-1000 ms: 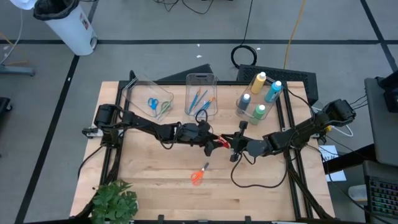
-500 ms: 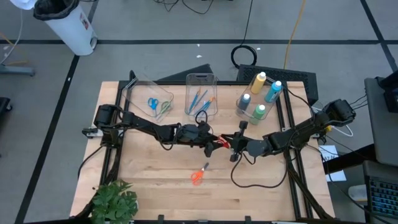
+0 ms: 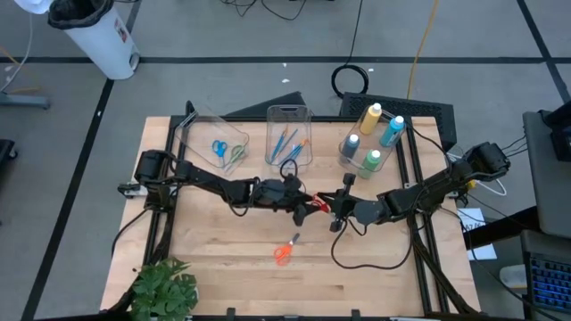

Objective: Pick & Place Paint Supplies
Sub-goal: Put the red scissors into the left transparent bin

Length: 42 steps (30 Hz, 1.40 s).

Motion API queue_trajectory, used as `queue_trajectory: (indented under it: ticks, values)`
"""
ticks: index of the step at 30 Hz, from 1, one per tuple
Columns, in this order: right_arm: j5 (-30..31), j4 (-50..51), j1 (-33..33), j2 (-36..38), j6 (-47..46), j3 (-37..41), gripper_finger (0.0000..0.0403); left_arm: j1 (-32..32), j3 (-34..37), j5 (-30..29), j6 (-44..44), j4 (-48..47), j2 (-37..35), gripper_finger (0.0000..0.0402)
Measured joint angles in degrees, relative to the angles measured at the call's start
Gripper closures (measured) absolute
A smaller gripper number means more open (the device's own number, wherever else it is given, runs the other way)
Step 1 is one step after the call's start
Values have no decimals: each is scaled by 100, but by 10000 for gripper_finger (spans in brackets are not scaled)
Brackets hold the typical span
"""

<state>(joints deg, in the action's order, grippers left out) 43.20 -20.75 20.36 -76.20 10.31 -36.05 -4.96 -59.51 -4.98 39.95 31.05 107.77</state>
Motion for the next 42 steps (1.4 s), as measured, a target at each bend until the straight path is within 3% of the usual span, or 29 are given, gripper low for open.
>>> queue_trajectory:
  ticks: [6,19,28,42]
  values:
    - [0,-1,0,0,0,0,403,-7,-21,21,-26,-18,13,149]
    - [-129,84,34,-2,27,4,403,98,-1407,562,-541,-1334,768,149]
    - [-129,186,39,-2,47,7,403,253,-1423,1126,-659,-1996,734,149]
    - [-129,214,39,-2,26,7,403,323,-1423,1154,-646,-1714,732,149]
